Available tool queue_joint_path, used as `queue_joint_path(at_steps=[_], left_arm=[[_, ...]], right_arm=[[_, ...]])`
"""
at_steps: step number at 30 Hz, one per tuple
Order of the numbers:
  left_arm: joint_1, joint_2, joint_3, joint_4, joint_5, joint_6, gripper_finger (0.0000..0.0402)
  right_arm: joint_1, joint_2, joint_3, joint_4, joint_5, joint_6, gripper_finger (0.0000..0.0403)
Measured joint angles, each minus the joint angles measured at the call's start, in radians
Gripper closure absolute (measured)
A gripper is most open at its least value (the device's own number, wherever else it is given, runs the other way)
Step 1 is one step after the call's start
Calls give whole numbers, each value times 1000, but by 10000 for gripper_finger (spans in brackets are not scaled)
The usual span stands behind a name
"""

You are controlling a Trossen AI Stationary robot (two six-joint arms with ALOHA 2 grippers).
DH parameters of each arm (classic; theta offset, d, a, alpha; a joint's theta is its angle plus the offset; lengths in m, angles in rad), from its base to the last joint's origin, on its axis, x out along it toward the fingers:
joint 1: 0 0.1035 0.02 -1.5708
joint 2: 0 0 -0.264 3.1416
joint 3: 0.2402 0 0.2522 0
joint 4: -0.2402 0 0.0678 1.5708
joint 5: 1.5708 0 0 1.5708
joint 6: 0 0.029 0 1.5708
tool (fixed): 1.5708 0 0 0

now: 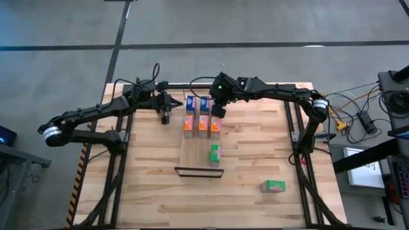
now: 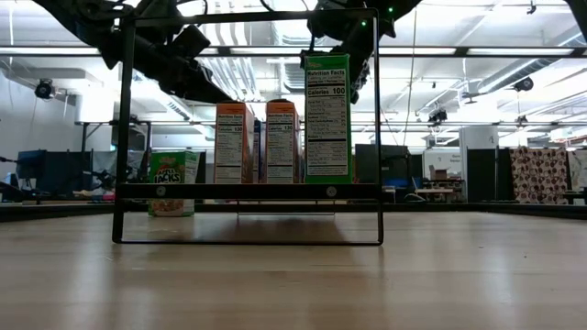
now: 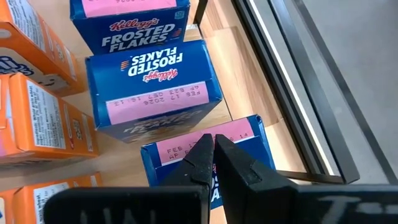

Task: Stack cereal on shelf
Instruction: Adjust the blue cereal boxes

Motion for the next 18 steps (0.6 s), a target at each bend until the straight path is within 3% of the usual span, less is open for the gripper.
queue_joint_path(at_steps=[18], left_arm=[[0,0,0,-1,0,0,401]], right_arm=[[18,0,0,-17,-6,25,394]])
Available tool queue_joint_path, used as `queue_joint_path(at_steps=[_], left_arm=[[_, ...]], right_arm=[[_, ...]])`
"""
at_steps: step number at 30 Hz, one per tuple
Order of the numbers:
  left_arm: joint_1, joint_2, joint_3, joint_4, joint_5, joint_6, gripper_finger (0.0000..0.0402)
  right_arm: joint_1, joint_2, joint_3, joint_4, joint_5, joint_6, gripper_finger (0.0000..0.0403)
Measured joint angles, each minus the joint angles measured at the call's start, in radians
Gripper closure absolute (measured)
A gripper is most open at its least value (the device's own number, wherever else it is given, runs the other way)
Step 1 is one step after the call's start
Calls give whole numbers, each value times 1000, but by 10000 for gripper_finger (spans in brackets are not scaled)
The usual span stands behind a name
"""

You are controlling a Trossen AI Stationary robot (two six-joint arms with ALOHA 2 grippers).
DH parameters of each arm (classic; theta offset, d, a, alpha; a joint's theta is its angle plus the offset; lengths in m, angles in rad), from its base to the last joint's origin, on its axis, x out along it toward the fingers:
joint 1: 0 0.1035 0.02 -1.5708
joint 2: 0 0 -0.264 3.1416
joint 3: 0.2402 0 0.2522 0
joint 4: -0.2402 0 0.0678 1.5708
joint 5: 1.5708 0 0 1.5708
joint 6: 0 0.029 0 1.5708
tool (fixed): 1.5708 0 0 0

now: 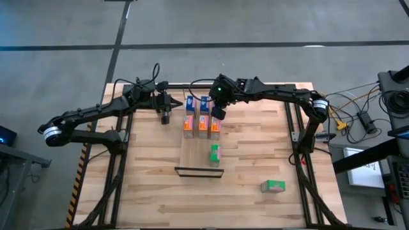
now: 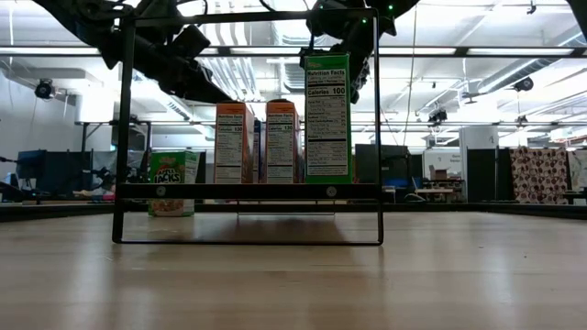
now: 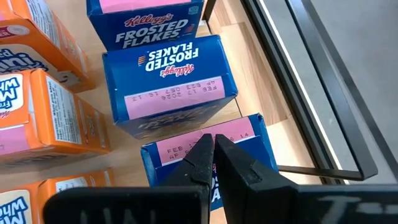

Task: Stack cereal on shelf
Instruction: Adjust the blue cereal boxes

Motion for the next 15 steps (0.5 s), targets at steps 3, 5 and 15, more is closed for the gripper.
queue_joint_path(at_steps=[3,5,15], left_arm=[[0,0,0,0,0,0,401],[0,0,0,-1,0,0,401],[0,0,0,-2,0,0,401]], right_arm=[[0,0,0,-1,0,6,394],[0,0,0,-1,0,7,394],[6,0,0,-6,0,18,394]])
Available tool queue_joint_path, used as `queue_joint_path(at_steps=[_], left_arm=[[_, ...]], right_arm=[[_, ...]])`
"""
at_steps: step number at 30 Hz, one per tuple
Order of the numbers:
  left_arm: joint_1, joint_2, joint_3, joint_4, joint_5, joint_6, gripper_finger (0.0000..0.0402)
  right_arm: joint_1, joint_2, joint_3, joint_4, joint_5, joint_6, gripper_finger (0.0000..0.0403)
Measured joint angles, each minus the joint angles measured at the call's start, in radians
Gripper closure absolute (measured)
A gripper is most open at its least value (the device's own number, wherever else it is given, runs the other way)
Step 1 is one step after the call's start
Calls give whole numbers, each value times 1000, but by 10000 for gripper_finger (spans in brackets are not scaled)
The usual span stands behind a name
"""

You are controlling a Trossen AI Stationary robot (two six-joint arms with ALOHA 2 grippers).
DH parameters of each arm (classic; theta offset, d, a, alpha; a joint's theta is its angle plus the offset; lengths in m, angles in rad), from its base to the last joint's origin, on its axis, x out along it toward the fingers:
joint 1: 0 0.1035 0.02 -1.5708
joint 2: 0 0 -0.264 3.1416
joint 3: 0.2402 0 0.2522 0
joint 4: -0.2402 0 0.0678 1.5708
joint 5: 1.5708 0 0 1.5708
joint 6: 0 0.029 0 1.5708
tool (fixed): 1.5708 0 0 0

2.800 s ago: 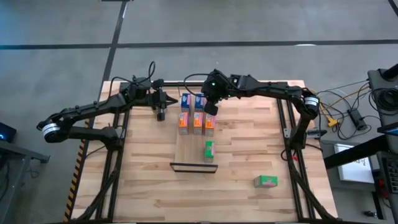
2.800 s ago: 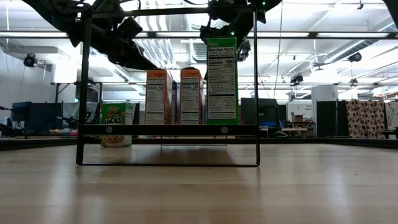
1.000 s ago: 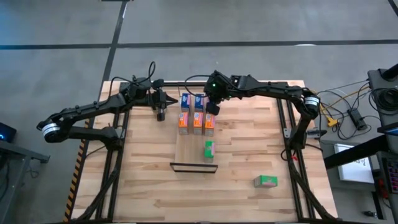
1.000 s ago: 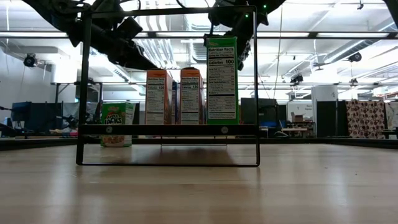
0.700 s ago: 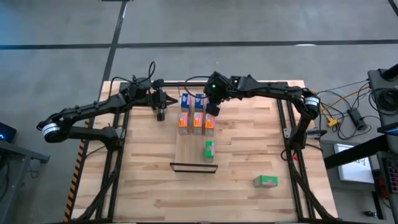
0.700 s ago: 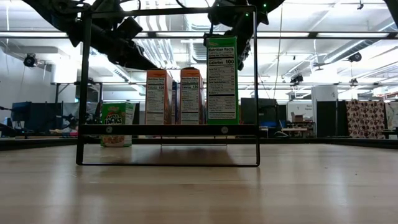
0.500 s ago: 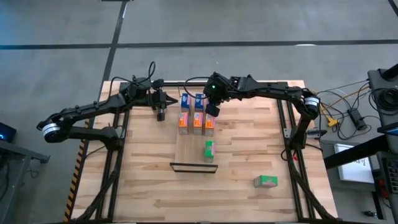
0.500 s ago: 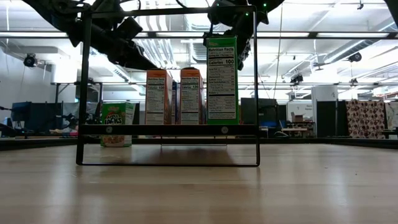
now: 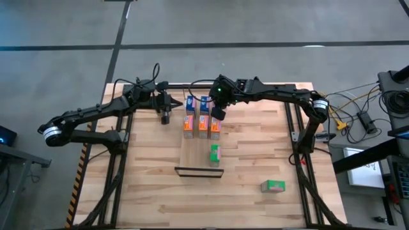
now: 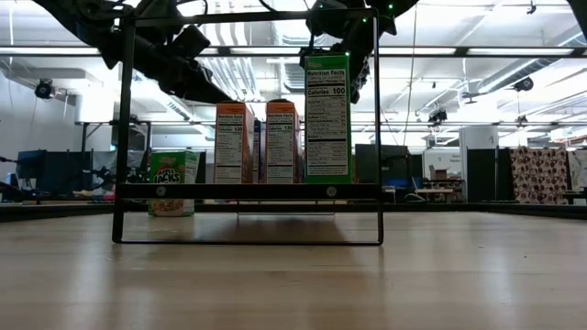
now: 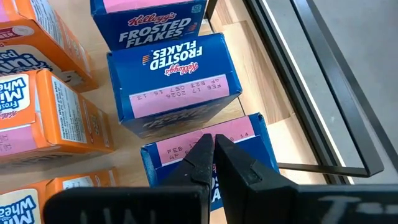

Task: Stack cereal on shelf
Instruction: Adjust the blue cereal boxes, then put the bottom green cereal box on the shelf aligned with the other green cereal box

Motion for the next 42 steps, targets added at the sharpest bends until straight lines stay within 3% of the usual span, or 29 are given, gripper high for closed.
queue_joint_path(at_steps=[42], left_arm=[[0,0,0,2,0,0,401]], right_arm=[[22,-42,31,-24,-1,10,394]])
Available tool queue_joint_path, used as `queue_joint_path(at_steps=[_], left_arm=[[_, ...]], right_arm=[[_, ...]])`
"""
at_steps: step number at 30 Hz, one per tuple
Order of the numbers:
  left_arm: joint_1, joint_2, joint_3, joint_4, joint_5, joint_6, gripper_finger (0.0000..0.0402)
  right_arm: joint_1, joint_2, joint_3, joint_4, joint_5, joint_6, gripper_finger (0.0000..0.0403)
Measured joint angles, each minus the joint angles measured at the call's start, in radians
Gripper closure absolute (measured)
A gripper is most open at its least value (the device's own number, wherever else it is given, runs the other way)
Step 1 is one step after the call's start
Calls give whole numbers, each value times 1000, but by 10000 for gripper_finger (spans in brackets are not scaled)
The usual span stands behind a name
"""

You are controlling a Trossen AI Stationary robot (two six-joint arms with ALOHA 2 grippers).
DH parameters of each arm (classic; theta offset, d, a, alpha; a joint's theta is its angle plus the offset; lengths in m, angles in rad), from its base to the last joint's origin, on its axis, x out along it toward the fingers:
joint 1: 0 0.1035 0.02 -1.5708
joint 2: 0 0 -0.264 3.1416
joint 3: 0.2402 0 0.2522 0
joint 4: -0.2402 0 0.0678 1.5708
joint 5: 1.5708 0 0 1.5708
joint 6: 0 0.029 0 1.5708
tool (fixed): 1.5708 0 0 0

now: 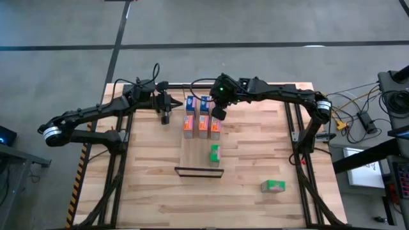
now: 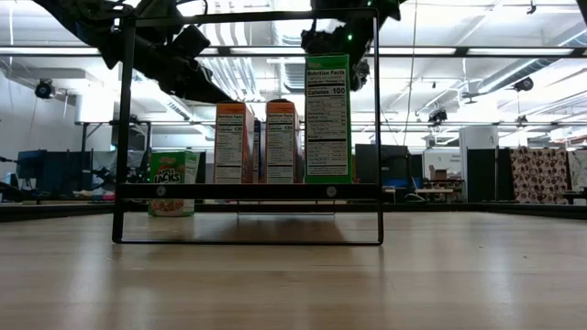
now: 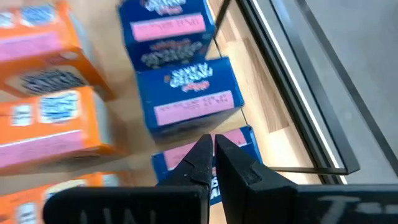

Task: Stack cereal on shelf
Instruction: Put the bottom green cereal box on the shelf aligned with the other green cereal box

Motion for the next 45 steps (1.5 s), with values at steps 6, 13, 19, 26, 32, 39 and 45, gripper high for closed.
queue_joint_path(at_steps=[6,13,19,26,32,39,45], left_arm=[[0,-1,0,0,0,0,402],[0,-14,0,1,0,10,401],[0,-27,4,9,0,-21,401],[-19,-52,14,37,94,-118,401],[-98,-115,12,61,167,-193,401],[-262,-185,8,62,168,-247,401],[-412,-213,7,74,85,-278,401]], right_arm=[[41,-41,17,1,0,37,394],[131,-99,19,0,-107,212,394],[264,-130,19,-81,-151,454,394],[474,-136,19,-218,-148,861,394],[685,-133,19,-318,-61,1148,394],[918,-131,19,-409,-10,1388,394],[1060,-121,18,-475,-10,1479,394]])
